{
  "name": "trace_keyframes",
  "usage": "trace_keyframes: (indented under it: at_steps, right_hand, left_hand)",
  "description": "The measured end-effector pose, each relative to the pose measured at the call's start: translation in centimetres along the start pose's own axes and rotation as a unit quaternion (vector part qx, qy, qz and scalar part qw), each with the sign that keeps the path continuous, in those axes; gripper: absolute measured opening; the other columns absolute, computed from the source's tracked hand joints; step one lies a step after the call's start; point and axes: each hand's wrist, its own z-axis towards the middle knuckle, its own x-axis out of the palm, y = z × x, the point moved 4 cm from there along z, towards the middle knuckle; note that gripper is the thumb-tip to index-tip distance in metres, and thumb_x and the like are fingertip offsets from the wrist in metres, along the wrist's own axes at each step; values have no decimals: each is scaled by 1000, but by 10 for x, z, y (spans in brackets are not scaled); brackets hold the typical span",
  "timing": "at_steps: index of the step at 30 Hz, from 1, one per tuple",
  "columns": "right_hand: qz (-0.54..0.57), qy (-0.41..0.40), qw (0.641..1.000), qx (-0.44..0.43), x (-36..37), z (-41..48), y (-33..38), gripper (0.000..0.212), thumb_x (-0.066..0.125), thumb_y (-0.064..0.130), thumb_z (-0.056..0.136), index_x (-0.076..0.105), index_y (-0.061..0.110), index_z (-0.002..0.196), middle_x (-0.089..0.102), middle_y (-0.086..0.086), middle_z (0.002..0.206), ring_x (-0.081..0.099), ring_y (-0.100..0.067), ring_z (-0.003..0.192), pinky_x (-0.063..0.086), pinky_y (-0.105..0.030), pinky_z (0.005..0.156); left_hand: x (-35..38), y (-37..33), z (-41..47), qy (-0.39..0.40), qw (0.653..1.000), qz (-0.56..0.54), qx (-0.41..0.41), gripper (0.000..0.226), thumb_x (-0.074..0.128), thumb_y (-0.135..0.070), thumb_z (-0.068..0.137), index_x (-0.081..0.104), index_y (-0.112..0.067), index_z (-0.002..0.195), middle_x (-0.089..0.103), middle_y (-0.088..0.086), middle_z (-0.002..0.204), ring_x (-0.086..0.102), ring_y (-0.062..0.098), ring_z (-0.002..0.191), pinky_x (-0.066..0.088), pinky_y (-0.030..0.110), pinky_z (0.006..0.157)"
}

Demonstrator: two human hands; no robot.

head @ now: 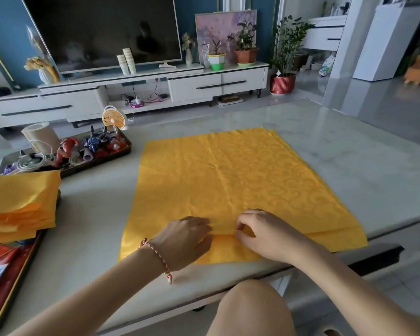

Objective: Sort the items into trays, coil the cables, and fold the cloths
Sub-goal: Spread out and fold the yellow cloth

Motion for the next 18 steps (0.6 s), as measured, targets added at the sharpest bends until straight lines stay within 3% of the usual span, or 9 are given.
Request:
trace_keyframes:
  at_steps: [5,11,15,18]
  right_hand:
    - [7,-2,1000,10,-2,0,-5,21,44,14,94,59,13,109,57,4,113,53,-13,105,40,-20,77]
    - [-18,21,994,103,-16,-3,-32,31,49,12,86,56,21,115,53,7,117,54,-12,98,44,-23,73]
    - [-36,16,989,141,-30,-10,-46,13,49,16,91,58,21,98,56,8,87,52,-9,69,34,-21,52]
    - [-7,-38,990,138,-42,-14,-43,12,50,22,95,56,25,85,58,6,72,49,-9,55,32,-24,48]
  left_hand:
    - [-1,10,4,25,999,-13,-43,38,38,-13,94,51,-20,130,56,-2,128,53,21,115,46,33,89]
    - [-18,39,-3,19,990,-36,-132,28,37,-24,100,57,-24,119,66,3,106,62,22,93,49,33,78]
    - [-29,55,-6,41,985,-79,-148,27,39,-25,100,61,-12,107,66,6,98,61,21,87,48,34,80]
    - [-40,59,-9,59,981,-116,-147,25,40,-25,100,62,-13,97,65,5,93,59,20,84,47,29,79]
